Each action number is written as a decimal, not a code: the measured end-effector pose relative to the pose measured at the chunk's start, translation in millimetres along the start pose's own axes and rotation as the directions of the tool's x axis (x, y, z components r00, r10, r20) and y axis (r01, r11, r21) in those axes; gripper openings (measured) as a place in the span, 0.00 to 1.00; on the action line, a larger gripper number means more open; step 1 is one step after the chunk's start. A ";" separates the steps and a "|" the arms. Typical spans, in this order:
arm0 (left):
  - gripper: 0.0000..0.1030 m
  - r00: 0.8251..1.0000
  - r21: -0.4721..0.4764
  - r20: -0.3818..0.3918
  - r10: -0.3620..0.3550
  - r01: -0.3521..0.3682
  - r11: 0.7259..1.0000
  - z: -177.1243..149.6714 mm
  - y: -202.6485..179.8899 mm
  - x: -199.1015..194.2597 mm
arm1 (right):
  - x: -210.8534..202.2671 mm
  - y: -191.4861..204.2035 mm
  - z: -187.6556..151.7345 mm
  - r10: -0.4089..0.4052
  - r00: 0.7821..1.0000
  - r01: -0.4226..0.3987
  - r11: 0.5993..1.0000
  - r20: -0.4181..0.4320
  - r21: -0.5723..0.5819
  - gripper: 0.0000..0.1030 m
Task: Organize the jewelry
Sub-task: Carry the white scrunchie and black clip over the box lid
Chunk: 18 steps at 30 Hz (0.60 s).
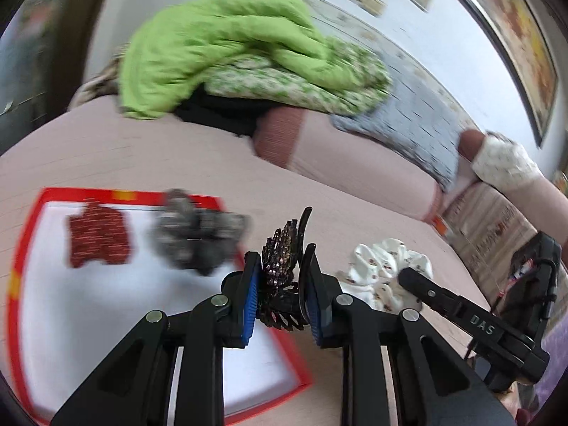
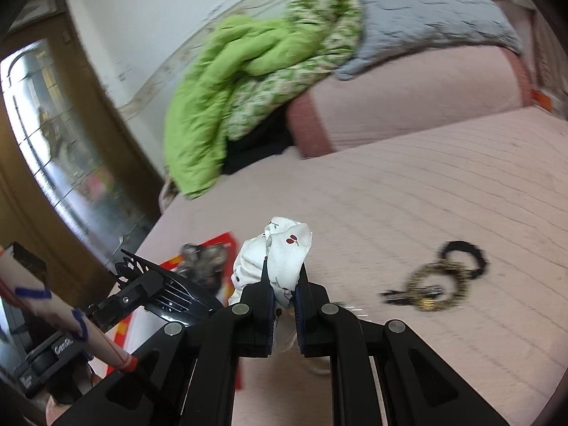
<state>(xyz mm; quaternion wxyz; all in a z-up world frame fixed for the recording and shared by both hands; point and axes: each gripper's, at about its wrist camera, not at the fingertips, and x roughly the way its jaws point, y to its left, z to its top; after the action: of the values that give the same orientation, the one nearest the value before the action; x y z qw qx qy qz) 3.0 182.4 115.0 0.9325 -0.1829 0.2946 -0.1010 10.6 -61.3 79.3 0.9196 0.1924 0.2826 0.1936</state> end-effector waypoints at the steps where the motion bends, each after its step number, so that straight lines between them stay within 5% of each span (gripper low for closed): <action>1: 0.22 1.000 -0.015 0.005 0.022 -0.022 1.000 0.4 11.9 -6.7 | 2.8 6.3 -2.4 0.012 1.000 -0.012 1.000 -0.006 -0.006 0.10; 10: 0.22 0.981 -0.099 0.013 0.196 -0.194 0.976 0.2 96.4 -39.5 | 38.9 59.7 -17.8 0.131 0.987 -0.134 0.991 -0.095 -0.019 0.10; 18: 0.22 0.968 -0.148 -0.006 0.250 -0.248 0.957 6.4 130.0 -33.1 | 80.5 97.5 -35.9 0.177 0.963 -0.183 0.983 -0.205 -0.009 0.10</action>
<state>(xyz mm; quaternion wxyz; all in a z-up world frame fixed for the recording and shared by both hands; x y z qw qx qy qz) -9.4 312.7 84.8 0.9236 -0.2132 0.3161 0.0403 26.7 67.9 61.0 0.8670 0.1836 0.3539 0.2989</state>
